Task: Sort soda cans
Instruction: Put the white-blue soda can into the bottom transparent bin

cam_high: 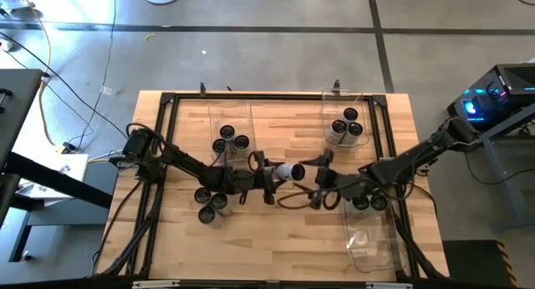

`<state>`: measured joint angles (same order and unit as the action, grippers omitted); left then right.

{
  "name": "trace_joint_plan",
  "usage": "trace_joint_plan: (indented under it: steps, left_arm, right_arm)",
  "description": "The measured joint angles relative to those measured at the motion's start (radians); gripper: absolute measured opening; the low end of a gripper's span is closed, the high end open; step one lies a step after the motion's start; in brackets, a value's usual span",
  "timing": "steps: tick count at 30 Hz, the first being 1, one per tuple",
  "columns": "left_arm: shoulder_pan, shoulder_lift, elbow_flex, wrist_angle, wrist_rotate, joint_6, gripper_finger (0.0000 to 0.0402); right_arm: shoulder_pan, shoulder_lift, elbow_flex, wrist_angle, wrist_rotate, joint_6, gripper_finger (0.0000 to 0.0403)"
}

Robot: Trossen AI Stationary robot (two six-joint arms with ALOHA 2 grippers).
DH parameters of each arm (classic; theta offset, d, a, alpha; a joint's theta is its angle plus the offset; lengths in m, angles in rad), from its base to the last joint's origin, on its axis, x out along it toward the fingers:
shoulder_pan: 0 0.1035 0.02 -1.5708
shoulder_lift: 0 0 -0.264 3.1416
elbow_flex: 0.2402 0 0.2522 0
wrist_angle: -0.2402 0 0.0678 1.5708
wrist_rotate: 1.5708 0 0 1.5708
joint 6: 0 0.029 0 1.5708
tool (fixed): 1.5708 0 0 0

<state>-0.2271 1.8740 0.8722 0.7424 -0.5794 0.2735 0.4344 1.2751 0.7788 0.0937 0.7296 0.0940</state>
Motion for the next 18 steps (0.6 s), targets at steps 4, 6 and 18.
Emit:
trace_joint_plan:
  steps: [4,6,18]
  left_arm:
    - [-0.011,0.000,0.002,0.012,-0.042,0.030,0.0237]
    - [-0.015,0.000,0.006,0.006,-0.075,0.044,0.0237]
    - [-0.016,0.000,0.029,0.004,-0.085,0.069,0.0237]
  right_arm:
    - [-0.041,0.000,0.000,-0.034,-0.010,0.063,0.0319]
    - [-0.061,0.000,0.000,-0.038,-0.049,0.080,0.0319]
    - [-0.120,0.000,0.000,-0.035,-0.167,0.090,0.0300]
